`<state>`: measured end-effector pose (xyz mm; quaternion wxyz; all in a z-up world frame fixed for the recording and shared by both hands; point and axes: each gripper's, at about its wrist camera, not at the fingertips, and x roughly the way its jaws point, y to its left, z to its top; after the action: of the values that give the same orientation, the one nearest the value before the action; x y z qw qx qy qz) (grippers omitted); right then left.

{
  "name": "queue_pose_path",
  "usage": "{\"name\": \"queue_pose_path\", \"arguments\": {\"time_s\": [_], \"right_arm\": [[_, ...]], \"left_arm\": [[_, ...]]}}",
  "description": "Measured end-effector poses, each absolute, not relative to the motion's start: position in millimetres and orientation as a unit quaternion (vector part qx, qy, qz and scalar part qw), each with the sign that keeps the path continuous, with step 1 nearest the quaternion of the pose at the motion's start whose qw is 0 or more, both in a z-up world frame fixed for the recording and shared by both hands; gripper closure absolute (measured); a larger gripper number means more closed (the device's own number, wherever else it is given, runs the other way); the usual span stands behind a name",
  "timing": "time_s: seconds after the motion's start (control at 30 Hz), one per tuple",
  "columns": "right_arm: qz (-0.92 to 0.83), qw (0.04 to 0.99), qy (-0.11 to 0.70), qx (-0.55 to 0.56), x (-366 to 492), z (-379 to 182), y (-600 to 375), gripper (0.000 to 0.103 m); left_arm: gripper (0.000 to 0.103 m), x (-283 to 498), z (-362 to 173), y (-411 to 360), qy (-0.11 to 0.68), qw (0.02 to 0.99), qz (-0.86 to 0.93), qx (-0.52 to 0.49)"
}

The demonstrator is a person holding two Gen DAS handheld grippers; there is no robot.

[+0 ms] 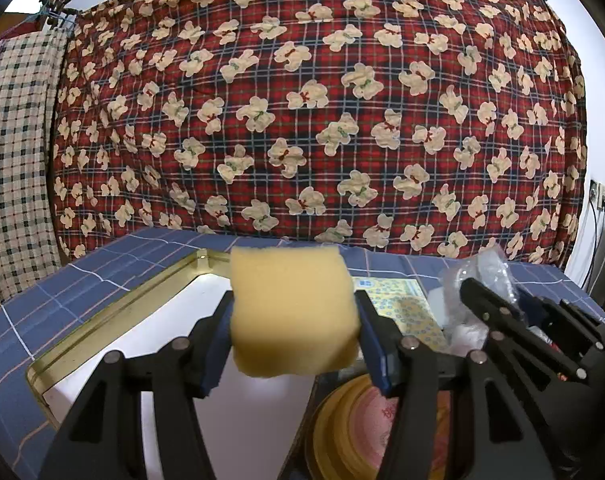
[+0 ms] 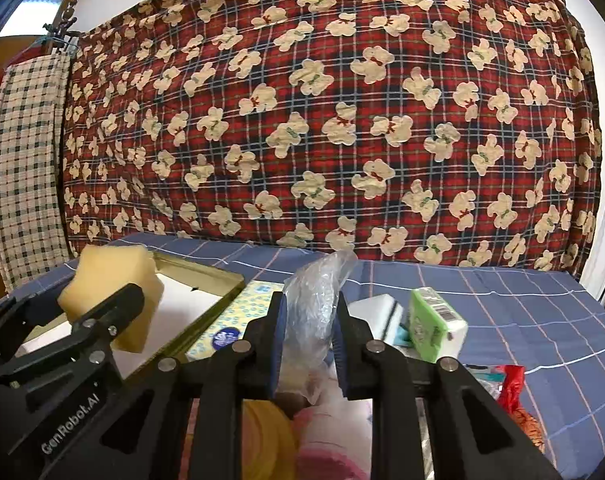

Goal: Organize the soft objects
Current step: 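Carry the yellow sponge and clear plastic bag over the gold tin tray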

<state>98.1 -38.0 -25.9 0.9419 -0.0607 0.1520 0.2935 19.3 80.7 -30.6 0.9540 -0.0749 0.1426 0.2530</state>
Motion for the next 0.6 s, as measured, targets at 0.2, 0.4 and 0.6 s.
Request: {"name": "queue_pose_path", "arguments": {"time_s": [0.2,0.4,0.6], "right_arm": [[0.308,0.937,0.155,-0.063,95,-27,-27,0.079],[0.322,0.932,0.157,-0.064,92,-27,-19,0.079],[0.330,0.929,0.156,-0.065,92,-27,-16,0.079]], "left_arm": [[0.046,14,-30,82,0.135,0.954,0.258,-0.072],[0.046,9,-30,87,0.130,0.952,0.263,-0.082],[0.046,4,-29,91,0.122,0.953,0.264,-0.091]]}}
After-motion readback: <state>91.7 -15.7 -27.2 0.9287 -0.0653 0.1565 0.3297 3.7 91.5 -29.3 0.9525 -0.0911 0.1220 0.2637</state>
